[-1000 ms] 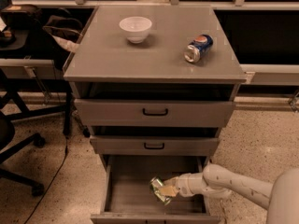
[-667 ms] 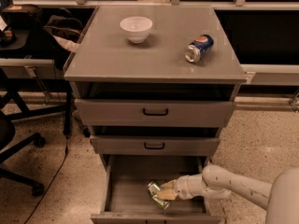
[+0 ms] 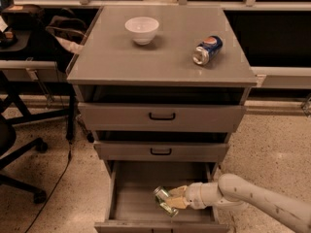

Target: Pick green can from bottom drawer and place on counter

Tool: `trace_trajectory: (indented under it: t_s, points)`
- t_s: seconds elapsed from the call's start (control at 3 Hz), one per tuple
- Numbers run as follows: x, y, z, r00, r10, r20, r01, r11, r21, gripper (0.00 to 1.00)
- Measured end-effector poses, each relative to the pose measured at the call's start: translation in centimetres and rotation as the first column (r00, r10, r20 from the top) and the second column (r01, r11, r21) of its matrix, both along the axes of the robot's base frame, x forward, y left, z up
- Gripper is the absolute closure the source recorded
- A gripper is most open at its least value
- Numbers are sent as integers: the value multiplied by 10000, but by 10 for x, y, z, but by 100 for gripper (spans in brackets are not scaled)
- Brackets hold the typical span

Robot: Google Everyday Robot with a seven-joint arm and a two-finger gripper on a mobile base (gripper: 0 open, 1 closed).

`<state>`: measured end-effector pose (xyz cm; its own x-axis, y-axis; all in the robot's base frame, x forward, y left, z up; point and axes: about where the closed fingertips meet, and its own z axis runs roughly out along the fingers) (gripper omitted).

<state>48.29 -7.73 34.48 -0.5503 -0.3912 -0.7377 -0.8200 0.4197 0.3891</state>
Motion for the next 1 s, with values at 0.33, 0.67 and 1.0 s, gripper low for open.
trace_trajectory:
  t_s: [0.33,0.67,1.0]
  points:
    - [-26,-9,65,9921,106,1253,-151,9993,349,100]
    - [-44,-27,146,9655,-266,2590,88,9975,697,100]
    - [-38,-40,197,9382,-598,3408,351,9963,781,100]
